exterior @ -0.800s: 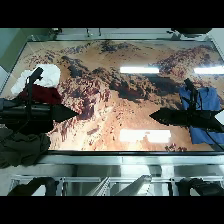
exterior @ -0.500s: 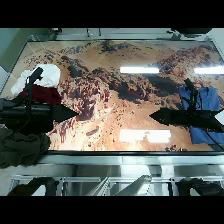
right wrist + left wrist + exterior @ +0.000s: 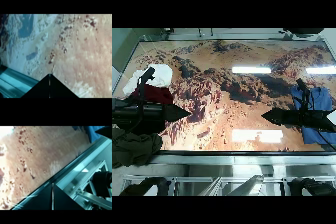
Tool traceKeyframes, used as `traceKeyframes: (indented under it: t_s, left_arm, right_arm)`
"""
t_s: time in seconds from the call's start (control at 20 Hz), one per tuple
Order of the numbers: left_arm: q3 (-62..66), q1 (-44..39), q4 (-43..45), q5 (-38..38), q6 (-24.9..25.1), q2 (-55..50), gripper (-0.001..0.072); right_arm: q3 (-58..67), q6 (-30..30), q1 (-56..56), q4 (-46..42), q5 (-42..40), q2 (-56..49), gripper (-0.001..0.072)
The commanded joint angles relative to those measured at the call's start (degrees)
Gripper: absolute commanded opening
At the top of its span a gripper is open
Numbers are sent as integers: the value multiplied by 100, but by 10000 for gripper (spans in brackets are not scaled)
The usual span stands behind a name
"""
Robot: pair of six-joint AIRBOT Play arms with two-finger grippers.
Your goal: Fold the shirts.
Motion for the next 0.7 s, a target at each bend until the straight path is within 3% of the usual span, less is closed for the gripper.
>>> traceKeyframes:
  t_s: [0.0, 0.25, 0.4, 0.55, 0.6, 0.65]
  left_arm:
    - [-2, -4, -293, 153, -7, 2, 8]
    - [0, 4, -409, 682, -9, 2, 4]
    - [356, 610, -48, 1587, -4, -133, 9]
    - [1519, 1893, 501, 2361, -4, -844, 595]
    - [1926, 2282, 516, 2614, -4, -1193, 720]
    - [2387, 2636, 520, 2852, 4, -1650, 720]
  right_arm:
    - [-2, 2, 4, 2, 2, 2, 21]
    - [-2, 0, 4, 0, -136, 2, 21]
    - [-2, 2, 4, 2, -332, 2, 22]
    - [-2, 2, 7, 114, -463, 2, 24]
    - [-2, 2, 7, 111, -470, 2, 35]
    - [-2, 2, 4, 107, -533, -11, 121]
